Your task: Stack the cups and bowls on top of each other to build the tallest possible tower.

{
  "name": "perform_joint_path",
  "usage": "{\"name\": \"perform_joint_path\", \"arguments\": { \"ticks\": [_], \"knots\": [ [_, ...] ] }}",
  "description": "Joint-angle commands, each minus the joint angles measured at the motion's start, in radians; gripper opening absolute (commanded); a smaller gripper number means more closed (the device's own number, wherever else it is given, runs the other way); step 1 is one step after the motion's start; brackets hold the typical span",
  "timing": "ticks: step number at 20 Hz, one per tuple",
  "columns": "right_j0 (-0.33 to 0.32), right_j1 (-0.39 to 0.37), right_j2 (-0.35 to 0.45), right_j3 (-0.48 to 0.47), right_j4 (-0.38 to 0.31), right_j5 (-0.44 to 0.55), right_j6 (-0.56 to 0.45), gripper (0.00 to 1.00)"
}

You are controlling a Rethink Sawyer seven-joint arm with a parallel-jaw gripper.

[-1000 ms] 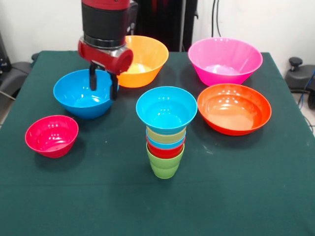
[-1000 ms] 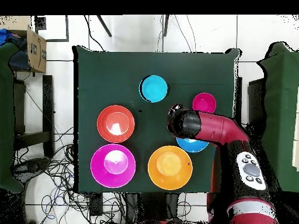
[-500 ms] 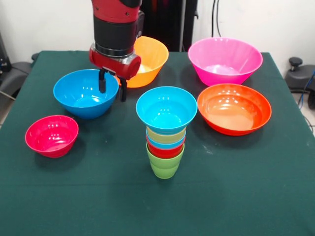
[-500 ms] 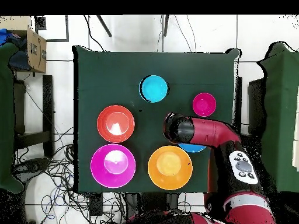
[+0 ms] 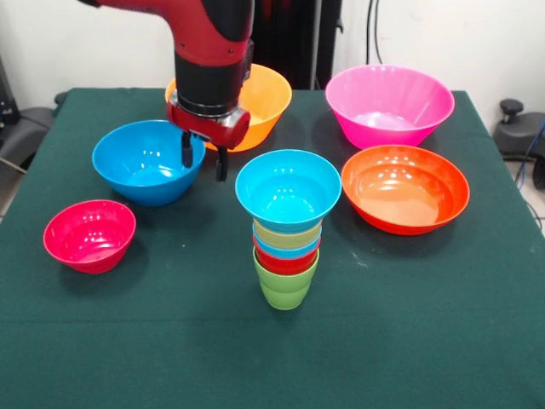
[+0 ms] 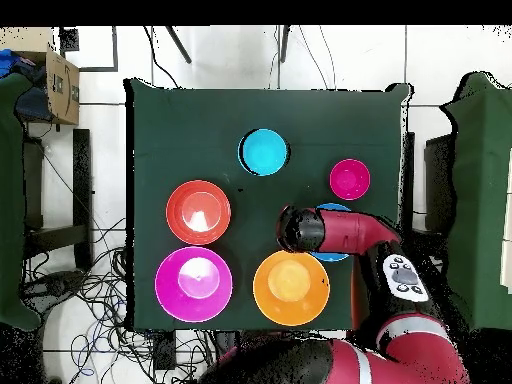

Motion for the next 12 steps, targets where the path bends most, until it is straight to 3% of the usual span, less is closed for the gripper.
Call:
{"name": "perform_joint_path", "arguments": {
  "ticks": [1, 12],
  "knots": [
    [0.020, 0.084, 0.024, -0.007, -0.101, -0.067, -0.032, 1.00],
    [0.005, 0.073, 0.022, 0.006, -0.121, -0.049, -0.039, 1.00]
  ]
}}
